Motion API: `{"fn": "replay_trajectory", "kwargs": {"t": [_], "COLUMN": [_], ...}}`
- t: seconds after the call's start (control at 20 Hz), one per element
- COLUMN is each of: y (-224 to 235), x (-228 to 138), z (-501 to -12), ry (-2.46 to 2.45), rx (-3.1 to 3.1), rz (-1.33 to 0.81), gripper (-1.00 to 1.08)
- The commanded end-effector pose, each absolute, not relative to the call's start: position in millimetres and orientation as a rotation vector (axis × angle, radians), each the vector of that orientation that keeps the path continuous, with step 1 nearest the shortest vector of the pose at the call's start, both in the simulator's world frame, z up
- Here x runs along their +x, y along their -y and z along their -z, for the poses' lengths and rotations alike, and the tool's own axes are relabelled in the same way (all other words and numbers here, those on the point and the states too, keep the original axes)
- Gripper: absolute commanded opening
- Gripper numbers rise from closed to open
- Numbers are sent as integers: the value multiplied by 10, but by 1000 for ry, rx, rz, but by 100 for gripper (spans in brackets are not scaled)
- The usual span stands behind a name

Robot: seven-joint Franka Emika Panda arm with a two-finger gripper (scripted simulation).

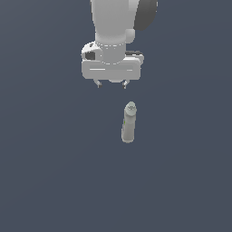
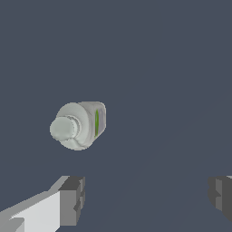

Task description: Pick up the object and move it to a goal position.

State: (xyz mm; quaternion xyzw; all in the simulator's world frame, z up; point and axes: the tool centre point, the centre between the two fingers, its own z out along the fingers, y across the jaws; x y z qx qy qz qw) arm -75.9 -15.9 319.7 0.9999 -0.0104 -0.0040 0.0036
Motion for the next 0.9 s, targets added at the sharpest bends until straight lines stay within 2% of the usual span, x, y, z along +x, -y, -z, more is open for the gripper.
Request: {"fn": "replay_trajectory", "kwargs": {"t": [0.0, 0.85], "y": [159, 171], "x": [-759, -790], "z": [-3197, -3011], "ry": [32, -8], "rx": [3134, 3133], "rz": [13, 72], "gripper": [100, 100]}}
